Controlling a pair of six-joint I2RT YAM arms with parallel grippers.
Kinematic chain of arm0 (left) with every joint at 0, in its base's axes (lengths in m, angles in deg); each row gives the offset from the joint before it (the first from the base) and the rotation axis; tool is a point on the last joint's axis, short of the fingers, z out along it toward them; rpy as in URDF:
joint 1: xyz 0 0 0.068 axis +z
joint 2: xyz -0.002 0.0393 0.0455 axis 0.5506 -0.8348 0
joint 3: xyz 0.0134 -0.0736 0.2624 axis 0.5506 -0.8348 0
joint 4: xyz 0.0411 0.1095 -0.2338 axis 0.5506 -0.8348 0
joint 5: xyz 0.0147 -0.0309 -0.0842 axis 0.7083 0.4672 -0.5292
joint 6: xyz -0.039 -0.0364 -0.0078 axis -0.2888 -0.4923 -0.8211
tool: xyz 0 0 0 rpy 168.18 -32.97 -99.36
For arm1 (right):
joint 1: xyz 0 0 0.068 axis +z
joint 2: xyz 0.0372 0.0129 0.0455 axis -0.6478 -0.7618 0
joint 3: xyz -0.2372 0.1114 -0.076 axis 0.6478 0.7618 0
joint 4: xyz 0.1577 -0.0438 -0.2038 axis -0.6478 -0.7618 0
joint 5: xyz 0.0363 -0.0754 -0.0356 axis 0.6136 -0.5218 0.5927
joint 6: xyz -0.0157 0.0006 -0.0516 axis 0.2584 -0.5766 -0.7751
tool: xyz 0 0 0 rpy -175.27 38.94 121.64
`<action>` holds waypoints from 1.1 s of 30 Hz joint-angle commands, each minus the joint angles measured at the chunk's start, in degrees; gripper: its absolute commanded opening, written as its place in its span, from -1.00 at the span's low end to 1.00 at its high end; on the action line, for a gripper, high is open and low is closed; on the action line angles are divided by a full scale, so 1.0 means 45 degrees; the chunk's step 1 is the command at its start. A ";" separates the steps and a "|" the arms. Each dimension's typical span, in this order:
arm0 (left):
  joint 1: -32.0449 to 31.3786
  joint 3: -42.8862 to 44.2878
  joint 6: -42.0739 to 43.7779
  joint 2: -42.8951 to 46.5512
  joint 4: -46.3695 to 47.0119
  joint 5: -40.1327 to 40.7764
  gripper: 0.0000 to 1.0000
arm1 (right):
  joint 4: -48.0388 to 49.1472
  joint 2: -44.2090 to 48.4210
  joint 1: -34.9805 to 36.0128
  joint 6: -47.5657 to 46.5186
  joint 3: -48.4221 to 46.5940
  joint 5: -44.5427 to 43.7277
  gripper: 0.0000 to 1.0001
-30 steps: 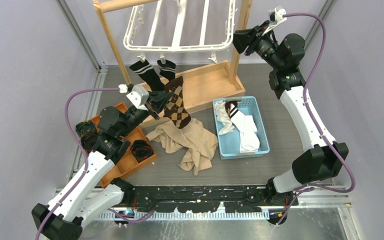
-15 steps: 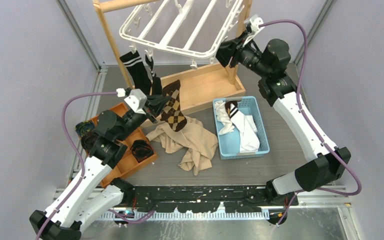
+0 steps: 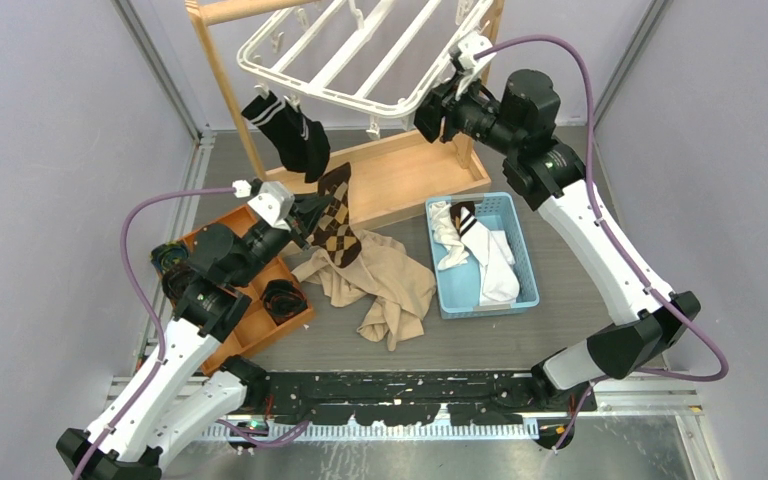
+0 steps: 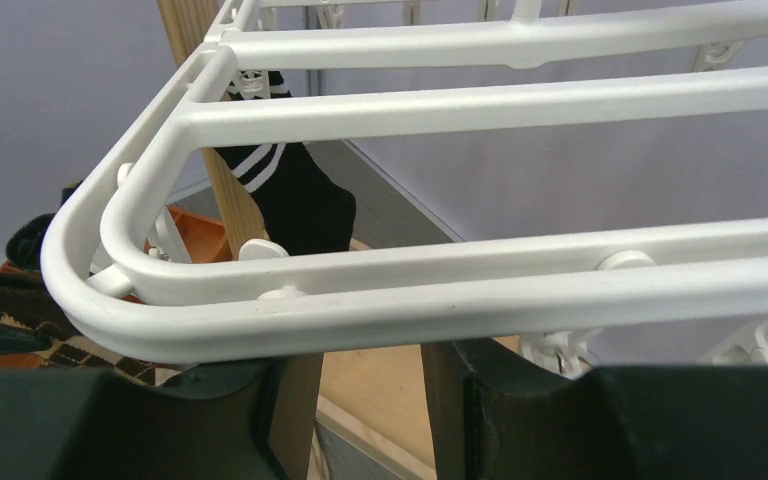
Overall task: Clip the socks to the hanger
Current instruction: Rotate the hanger at the clothesline.
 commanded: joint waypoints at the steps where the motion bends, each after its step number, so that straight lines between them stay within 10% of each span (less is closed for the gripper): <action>1: -0.0021 0.0045 0.0340 -0.0370 0.0456 0.0370 -0.99 | -0.1800 -0.0309 0.0383 -0.1556 -0.1509 -0.1266 -0.10; 33: 0.3119 0.2397 -0.0482 -0.5949 0.3741 0.1201 -0.99 | -0.2482 -0.0897 0.1280 -0.2112 -0.2346 -0.1810 -0.08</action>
